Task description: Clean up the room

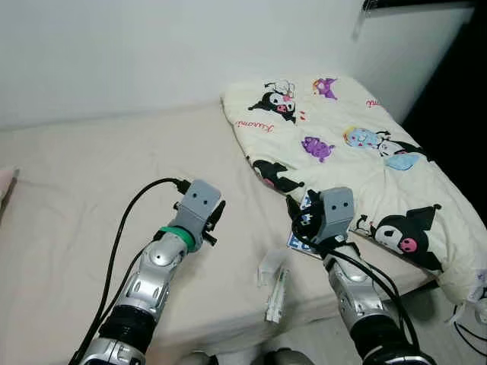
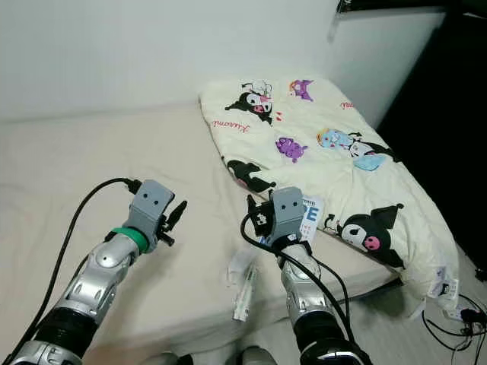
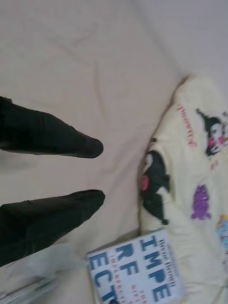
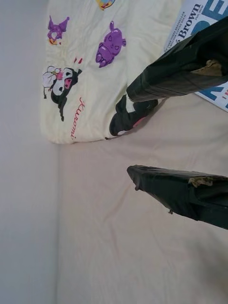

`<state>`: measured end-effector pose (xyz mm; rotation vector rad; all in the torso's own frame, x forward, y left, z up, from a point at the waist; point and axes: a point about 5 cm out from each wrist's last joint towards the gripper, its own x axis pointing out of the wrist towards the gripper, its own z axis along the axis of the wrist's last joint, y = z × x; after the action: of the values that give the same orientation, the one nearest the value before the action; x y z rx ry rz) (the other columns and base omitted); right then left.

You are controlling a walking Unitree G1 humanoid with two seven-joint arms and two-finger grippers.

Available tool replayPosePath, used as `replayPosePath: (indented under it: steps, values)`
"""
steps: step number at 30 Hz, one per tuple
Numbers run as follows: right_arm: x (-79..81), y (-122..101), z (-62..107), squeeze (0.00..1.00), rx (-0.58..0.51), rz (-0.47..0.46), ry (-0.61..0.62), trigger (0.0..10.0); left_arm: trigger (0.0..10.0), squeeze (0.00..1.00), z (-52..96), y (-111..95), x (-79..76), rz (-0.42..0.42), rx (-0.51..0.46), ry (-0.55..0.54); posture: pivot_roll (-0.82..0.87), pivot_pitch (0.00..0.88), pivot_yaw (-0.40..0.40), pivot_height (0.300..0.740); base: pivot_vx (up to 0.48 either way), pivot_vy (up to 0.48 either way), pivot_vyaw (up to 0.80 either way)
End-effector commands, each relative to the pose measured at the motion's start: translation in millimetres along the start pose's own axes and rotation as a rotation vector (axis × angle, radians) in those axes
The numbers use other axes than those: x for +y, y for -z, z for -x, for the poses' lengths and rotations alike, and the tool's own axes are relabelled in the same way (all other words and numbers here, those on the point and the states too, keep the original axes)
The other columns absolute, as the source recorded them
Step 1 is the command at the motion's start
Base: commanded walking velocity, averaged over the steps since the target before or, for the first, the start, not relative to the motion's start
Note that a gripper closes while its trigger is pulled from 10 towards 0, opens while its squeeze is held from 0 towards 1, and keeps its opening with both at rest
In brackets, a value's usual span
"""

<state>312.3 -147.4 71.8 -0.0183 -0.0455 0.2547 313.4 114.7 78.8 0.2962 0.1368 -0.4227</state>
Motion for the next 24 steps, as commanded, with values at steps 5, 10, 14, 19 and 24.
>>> replayPosePath:
  steps: [5, 10, 14, 19, 24]
  values:
    - [-6.7, 9.1, 6.0, 0.0, 0.04, -0.032, 0.054, 10.0, 10.0, 0.0, 6.6, 31.5, -10.9, -0.01, 0.126, 0.082, -0.06, 0.018, 0.068, 0.735, 0.0, 0.0, 0.0]
    - [-10.2, 9.7, 8.8, 0.0, 0.042, -0.026, 0.059, 10.0, 10.0, 0.0, 9.8, 37.3, -9.8, -0.004, 0.143, 0.062, -0.06, 0.022, 0.065, 0.72, 0.0, 0.0, 0.0]
    - [-11.9, 8.9, 8.2, 0.0, 0.042, -0.026, 0.064, 10.0, 10.0, 0.0, 9.8, 35.5, -11.1, -0.004, 0.136, 0.061, -0.06, 0.024, 0.067, 0.705, 0.0, 0.0, 0.0]
    - [-10.7, 7.8, 7.0, 0.0, 0.037, -0.036, 0.068, 10.0, 10.0, 0.0, 7.5, 31.9, -10.8, -0.006, 0.124, 0.063, -0.06, 0.029, 0.073, 0.69, 0.0, 0.0, 0.0]
    - [-9.1, 7.9, 7.2, 0.0, 0.033, -0.045, 0.068, 10.0, 10.0, 0.0, 6.2, 30.7, -9.8, -0.007, 0.119, 0.066, -0.06, 0.031, 0.076, 0.68, 0.0, 0.0, 0.0]
